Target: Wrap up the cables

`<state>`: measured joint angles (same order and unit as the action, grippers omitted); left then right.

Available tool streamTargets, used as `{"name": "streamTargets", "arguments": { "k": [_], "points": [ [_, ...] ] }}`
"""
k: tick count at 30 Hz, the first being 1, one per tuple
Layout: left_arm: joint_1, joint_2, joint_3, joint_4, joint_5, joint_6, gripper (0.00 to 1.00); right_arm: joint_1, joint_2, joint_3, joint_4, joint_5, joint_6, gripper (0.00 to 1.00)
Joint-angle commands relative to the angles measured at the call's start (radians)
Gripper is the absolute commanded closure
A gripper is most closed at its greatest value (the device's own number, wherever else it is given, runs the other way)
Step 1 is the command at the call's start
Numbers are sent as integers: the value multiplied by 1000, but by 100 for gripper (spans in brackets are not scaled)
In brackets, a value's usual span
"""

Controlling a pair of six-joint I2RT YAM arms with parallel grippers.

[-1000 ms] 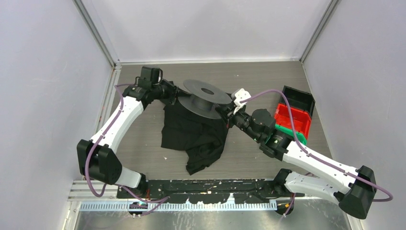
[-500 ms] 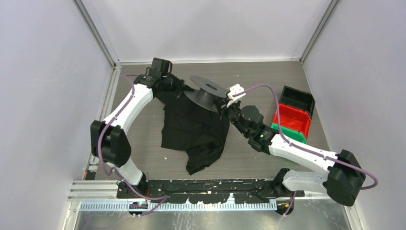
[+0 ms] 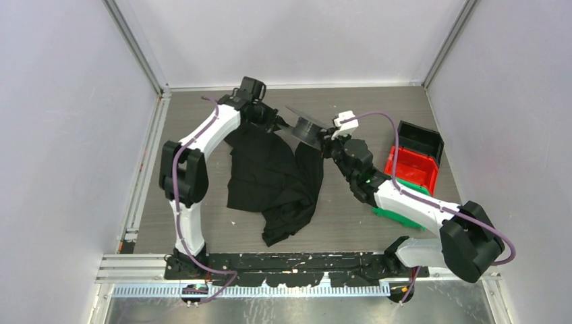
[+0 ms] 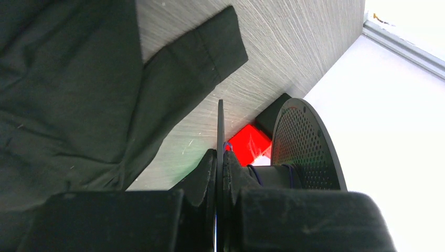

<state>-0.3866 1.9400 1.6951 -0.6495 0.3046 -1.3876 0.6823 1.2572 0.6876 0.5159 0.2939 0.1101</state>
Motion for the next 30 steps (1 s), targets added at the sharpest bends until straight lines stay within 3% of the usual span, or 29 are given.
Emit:
{"name": "streamTargets", "arguments": {
  "k": [1,5,17,30],
  "points": [
    [-45,92,169,-6,-30,-9,100,-48,-41,-7,103,17,43,100],
    [-92,204,334,-43,-15,17,100,-66,-90,-51,63,34,43,99],
    [-217,403,397,218,68,38,99,-68,-254,-187,-55,100,0,99],
    [-237,574,287,808,291,-40,99,-67,-208,-284,-12,183,-90,99]
  ]
}}
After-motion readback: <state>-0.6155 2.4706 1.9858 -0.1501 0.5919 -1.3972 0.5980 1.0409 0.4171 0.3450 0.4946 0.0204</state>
